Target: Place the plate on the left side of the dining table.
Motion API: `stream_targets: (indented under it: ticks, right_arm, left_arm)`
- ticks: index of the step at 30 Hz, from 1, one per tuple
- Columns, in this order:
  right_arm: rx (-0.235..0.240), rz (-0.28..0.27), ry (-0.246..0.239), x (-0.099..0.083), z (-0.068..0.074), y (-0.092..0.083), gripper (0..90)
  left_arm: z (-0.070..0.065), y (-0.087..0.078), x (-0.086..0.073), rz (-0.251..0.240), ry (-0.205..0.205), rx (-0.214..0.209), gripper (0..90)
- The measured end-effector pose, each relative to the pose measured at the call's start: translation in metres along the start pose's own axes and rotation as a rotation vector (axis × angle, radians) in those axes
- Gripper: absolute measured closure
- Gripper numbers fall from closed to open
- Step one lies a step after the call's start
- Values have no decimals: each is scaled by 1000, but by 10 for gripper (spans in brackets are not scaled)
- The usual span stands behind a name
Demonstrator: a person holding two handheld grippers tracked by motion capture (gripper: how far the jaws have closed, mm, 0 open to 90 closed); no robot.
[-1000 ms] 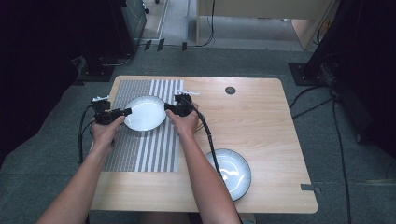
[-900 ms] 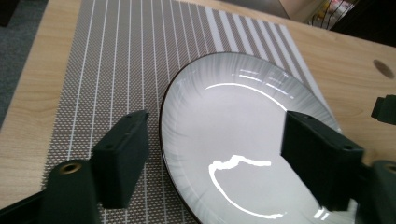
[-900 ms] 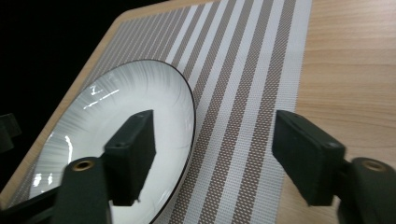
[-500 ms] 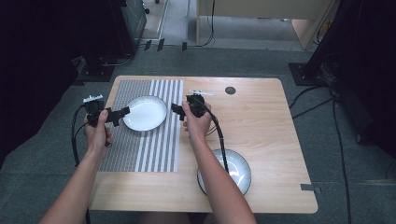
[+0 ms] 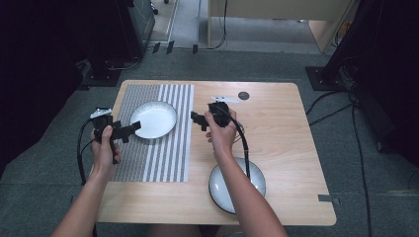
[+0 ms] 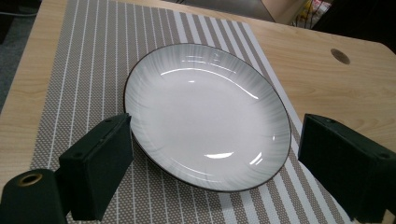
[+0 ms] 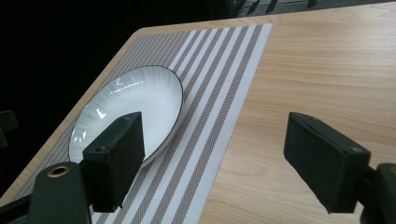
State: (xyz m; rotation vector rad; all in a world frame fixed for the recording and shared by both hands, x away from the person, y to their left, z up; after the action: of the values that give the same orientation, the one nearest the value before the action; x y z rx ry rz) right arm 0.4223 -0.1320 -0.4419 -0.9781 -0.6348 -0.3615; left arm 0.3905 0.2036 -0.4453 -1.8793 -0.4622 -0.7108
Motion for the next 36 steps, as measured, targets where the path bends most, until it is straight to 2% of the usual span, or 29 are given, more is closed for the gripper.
stream_targets:
  ticks: [3,6,10,20,28,36]
  right_arm:
    - [-6,5,-12,-4,-2,-9,196]
    - [-6,-6,-20,-8,-6,-19,196]
    - [-13,-16,-35,-17,-11,-33,194]
    - [-26,-27,-46,-29,-22,-55,191]
    - [-66,-44,-52,-44,-40,-76,191]
    - [-92,-60,-18,-62,-64,-95,191]
  left_arm:
    - [-3,-4,-5,-10,8,9,100]
    - [-6,-7,-9,-13,-2,-5,100]
    - [-13,-14,-17,-24,18,-5,100]
    - [-25,-28,-28,-59,34,-23,100]
    - [-38,-35,-41,-67,64,-32,100]
    - [-46,-37,-61,-75,65,-50,100]
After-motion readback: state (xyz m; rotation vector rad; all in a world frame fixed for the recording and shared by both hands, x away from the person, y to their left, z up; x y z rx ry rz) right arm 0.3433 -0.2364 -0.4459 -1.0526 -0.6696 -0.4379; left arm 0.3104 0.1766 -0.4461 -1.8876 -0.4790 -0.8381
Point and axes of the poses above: each handheld gripper's, and its own axes: y roughly forward along the jaws, x roughly out of its top, z roughly to its left, the point moved 2 cm from there along y, roughly forward along the jaws, and after that the axes turned 10 degrees about z, right-handed, at the moved point
